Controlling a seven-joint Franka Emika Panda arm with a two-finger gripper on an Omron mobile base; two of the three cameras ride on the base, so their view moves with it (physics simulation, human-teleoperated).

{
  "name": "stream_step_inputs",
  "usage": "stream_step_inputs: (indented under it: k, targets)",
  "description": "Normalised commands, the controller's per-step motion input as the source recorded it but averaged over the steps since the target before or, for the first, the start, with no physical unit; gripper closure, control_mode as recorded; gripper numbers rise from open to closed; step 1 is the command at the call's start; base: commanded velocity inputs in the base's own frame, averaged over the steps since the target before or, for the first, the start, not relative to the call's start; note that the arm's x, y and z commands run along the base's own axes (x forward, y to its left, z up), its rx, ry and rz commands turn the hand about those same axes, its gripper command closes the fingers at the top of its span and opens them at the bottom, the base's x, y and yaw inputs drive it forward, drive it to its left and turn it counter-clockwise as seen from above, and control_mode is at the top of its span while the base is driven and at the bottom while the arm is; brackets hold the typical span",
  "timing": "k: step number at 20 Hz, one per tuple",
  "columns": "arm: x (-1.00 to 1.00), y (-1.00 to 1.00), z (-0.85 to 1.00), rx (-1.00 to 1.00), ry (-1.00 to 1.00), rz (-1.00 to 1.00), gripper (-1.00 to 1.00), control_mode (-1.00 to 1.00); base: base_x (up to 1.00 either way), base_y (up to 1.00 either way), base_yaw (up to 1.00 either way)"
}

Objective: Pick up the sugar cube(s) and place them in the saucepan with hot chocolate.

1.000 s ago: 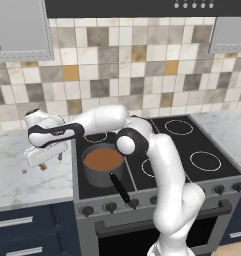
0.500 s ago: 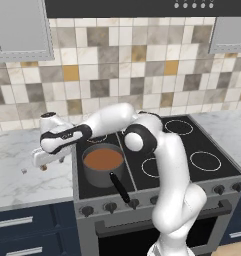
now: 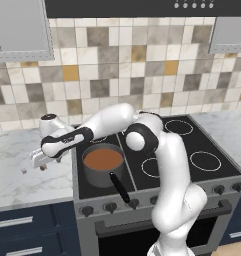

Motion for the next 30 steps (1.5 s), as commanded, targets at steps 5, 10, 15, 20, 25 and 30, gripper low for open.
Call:
stream_step_inputs:
  k: [5, 10, 15, 20, 25, 30]
  targets:
    - [0.35, 0.19, 0.09, 0.00, 0.00, 0.04, -1.00, -1.00, 0.00, 0.00, 0.00]
    - [0.06, 0.03, -0.01, 0.00, 0.00, 0.04, -1.00, -1.00, 0.00, 0.00, 0.00]
    - [0.00, 0.09, 0.00, 0.00, 0.00, 0.03, -1.00, -1.00, 0.00, 0.00, 0.00]
    - [0.00, 0.04, -0.09, 0.00, 0.00, 0.04, -1.00, -1.00, 0.00, 0.00, 0.00]
    - [0.02, 0.07, -0.27, 0.00, 0.00, 0.03, -1.00, -1.00, 0.00, 0.00, 0.00]
    - [0.05, 0.07, -0.14, 0.00, 0.00, 0.02, -1.00, -1.00, 0.00, 0.00, 0.00]
